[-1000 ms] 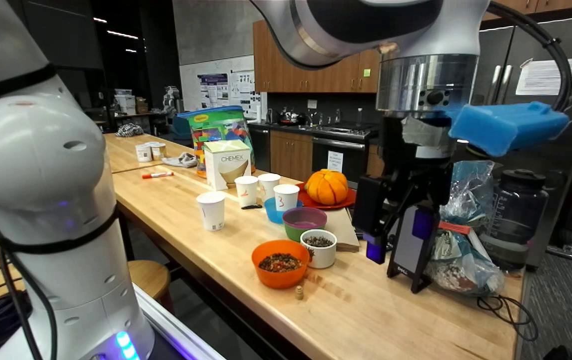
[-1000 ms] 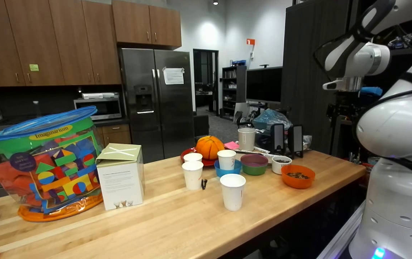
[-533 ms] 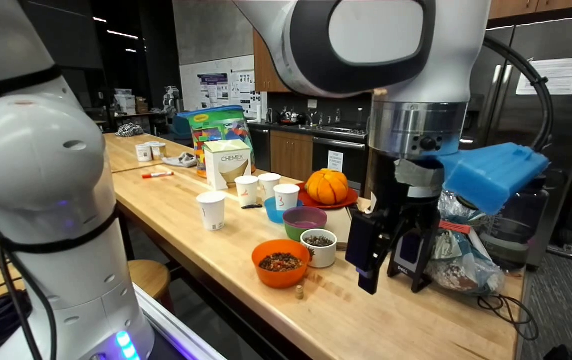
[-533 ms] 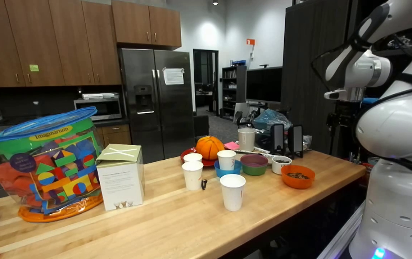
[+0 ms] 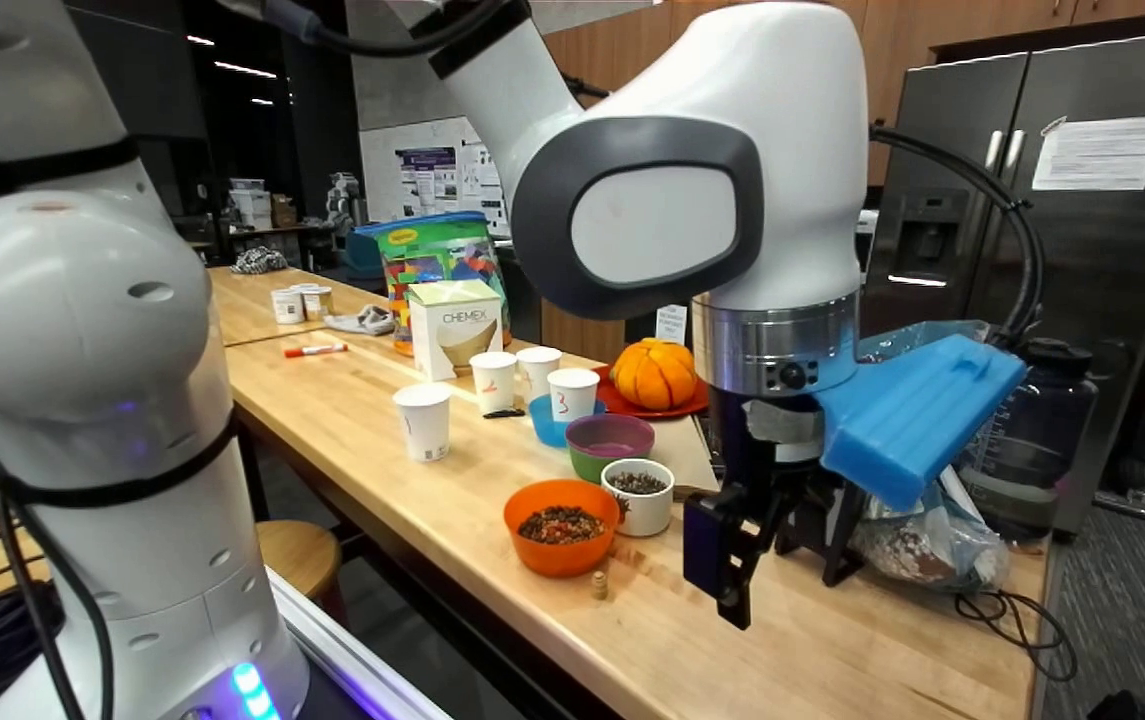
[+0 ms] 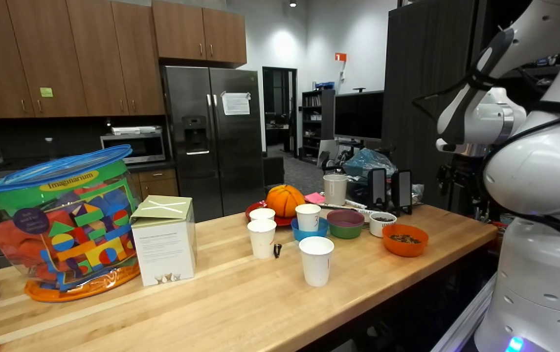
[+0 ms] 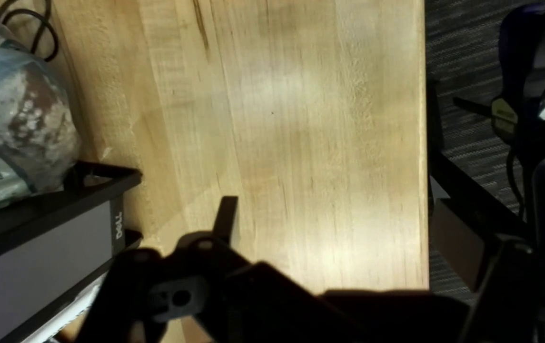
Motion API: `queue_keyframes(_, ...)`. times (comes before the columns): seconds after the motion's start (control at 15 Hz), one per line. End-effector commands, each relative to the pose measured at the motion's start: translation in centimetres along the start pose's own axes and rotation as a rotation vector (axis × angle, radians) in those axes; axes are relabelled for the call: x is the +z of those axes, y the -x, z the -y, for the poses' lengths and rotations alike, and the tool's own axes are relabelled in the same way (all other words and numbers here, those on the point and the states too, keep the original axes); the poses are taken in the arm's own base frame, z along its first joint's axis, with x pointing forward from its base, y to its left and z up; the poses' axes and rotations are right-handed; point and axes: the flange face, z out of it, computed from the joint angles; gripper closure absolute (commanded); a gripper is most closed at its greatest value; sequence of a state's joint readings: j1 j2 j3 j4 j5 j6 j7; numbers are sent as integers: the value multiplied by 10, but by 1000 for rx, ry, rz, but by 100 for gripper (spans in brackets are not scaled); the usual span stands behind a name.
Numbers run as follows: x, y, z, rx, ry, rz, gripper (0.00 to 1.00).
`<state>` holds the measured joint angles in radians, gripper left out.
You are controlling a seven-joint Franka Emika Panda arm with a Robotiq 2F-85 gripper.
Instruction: Push the bowl until it touches the cup
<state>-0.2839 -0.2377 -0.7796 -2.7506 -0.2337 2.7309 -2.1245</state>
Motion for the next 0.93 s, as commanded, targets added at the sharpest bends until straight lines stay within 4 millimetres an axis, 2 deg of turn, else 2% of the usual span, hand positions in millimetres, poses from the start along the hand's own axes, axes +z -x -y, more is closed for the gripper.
queue_keyframes(0.0, 16, -8, -1, -16, 29, 30, 0)
queue_keyframes(0.4, 28, -28, -16, -50, 50, 44, 0)
queue_keyframes(0.67, 36, -43, -19, -64, 5, 6, 0)
queue_keyframes(0.87, 35, -49, -21, -73, -3, -20, 0)
